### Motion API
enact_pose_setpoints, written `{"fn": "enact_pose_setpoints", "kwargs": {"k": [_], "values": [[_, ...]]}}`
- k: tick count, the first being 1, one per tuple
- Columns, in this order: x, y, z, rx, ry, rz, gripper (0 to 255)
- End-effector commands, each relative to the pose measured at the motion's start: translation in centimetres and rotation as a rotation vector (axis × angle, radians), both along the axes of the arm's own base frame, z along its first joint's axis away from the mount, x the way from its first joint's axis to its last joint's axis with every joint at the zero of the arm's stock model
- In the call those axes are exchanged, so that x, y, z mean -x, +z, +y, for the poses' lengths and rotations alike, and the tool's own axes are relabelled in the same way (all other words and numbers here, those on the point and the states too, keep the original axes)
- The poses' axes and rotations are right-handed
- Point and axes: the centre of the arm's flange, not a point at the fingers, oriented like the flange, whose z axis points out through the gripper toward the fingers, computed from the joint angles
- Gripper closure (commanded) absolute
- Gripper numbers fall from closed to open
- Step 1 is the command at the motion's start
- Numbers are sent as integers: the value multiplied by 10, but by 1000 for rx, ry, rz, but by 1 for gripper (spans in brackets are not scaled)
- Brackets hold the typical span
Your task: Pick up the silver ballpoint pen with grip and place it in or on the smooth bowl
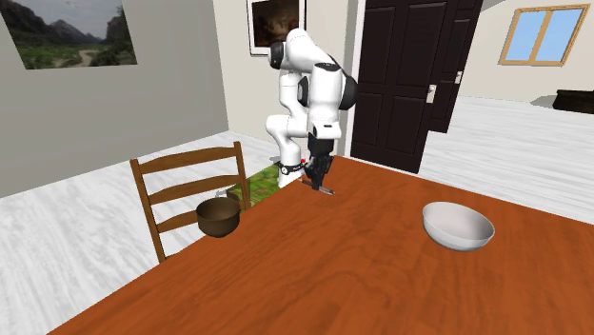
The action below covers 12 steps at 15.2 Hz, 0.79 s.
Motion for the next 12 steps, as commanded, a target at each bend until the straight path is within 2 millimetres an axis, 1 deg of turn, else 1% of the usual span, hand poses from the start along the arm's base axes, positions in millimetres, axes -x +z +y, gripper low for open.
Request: {"fn": "enact_pose_setpoints", "kwargs": {"k": [1,7,12], "values": [[0,11,0,0,0,0,255],[0,43,0,0,0,0,255],[-46,45,-47,0,0,0,255]]}}
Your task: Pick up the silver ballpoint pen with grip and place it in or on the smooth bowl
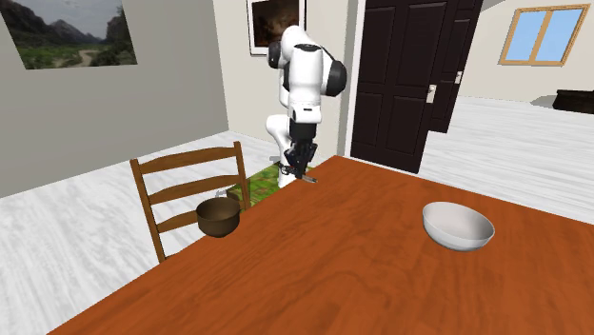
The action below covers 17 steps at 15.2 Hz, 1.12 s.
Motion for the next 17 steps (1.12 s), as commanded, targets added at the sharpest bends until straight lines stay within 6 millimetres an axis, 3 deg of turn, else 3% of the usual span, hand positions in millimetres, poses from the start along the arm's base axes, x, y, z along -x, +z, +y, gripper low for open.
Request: {"fn": "enact_pose_setpoints", "kwargs": {"k": [1,17], "values": [[-18,1,-18,0,2,0,255],[-167,8,-167,0,2,0,255]]}}
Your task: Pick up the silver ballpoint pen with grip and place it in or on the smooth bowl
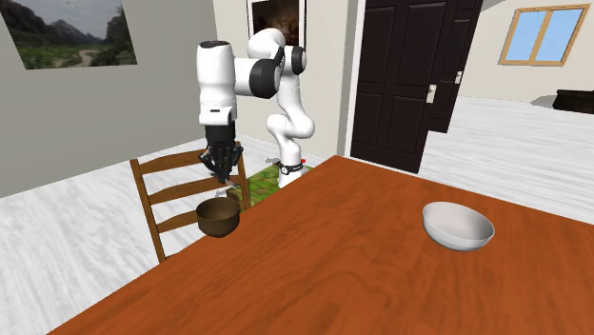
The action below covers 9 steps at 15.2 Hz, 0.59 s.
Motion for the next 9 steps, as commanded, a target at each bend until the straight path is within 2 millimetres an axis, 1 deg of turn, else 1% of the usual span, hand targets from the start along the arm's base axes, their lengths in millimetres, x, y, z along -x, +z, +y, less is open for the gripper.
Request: {"fn": "enact_pose_setpoints", "kwargs": {"k": [1,2,9], "values": [[-19,1,-22,0,1,0,255],[-21,1,-23,0,1,0,255],[-21,-35,-23,0,1,0,255]]}}
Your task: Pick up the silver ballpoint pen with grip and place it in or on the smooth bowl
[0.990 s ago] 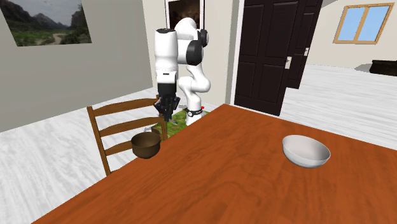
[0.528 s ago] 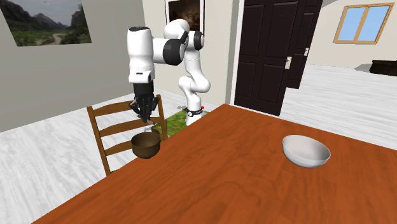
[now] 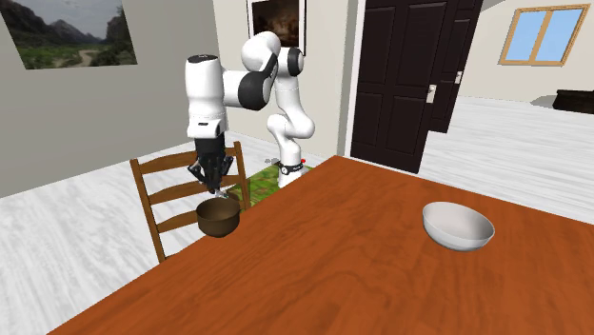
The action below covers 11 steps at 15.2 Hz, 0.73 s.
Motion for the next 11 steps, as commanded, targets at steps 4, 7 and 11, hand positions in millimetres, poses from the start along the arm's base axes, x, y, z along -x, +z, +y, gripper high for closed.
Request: {"fn": "enact_pose_setpoints", "kwargs": {"k": [4,7,11], "values": [[0,-26,0,0,0,0,255],[0,-42,0,0,0,0,255],[0,-48,0,0,0,0,255]]}}
